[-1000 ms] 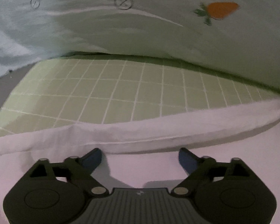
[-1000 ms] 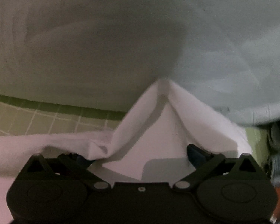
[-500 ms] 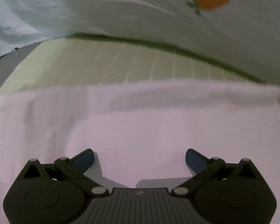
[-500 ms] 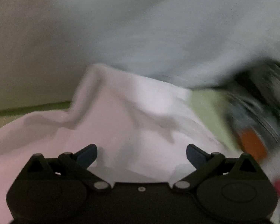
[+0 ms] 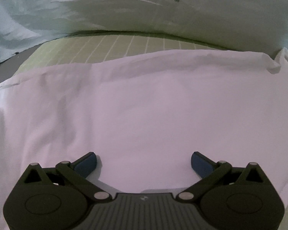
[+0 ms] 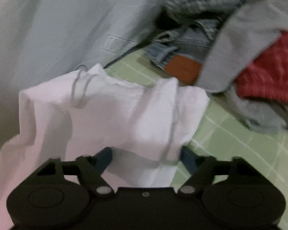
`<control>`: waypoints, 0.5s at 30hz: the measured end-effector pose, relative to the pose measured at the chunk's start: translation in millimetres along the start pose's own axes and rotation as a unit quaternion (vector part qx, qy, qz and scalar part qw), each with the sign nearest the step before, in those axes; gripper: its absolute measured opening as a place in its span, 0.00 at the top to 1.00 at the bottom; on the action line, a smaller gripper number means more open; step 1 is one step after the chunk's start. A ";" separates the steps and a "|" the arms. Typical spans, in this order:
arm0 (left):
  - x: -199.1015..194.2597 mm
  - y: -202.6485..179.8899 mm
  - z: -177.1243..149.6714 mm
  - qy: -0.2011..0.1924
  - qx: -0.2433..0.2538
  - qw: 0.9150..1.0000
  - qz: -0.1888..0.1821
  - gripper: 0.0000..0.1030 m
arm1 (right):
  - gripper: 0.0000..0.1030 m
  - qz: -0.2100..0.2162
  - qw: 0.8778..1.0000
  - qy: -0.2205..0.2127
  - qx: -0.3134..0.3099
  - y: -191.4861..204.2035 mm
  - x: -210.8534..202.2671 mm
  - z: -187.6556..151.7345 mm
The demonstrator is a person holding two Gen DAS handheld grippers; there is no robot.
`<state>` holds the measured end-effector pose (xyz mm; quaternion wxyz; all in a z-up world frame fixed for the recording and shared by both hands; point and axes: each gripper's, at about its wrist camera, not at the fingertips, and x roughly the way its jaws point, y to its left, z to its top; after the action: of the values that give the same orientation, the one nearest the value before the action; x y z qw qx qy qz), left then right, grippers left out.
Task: Fold clothes
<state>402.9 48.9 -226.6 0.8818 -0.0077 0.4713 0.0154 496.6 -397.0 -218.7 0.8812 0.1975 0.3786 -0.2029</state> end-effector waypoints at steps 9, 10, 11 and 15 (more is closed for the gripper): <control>-8.9 8.9 -7.4 0.025 0.046 0.998 -0.029 0.00 | 0.95 0.034 0.997 -0.009 0.070 -74.8 -39.0 -25.2; -10.9 10.0 -9.4 0.030 0.051 0.998 -0.032 0.00 | 0.95 0.026 0.998 -0.011 0.062 -81.0 -49.6 -33.3; -13.2 11.0 -11.8 0.034 0.056 0.997 -0.034 0.00 | 0.95 0.019 0.998 -0.011 0.059 -88.6 -60.4 -41.6; -24.8 12.4 -27.2 0.056 0.082 0.994 -0.048 0.00 | 0.96 0.002 0.996 -0.002 0.090 -133.8 -109.8 -75.4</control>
<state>366.2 60.0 -221.1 0.8516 0.0412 0.5184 -0.0657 315.2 -448.8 -210.6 0.8609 0.2768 0.3567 -0.2347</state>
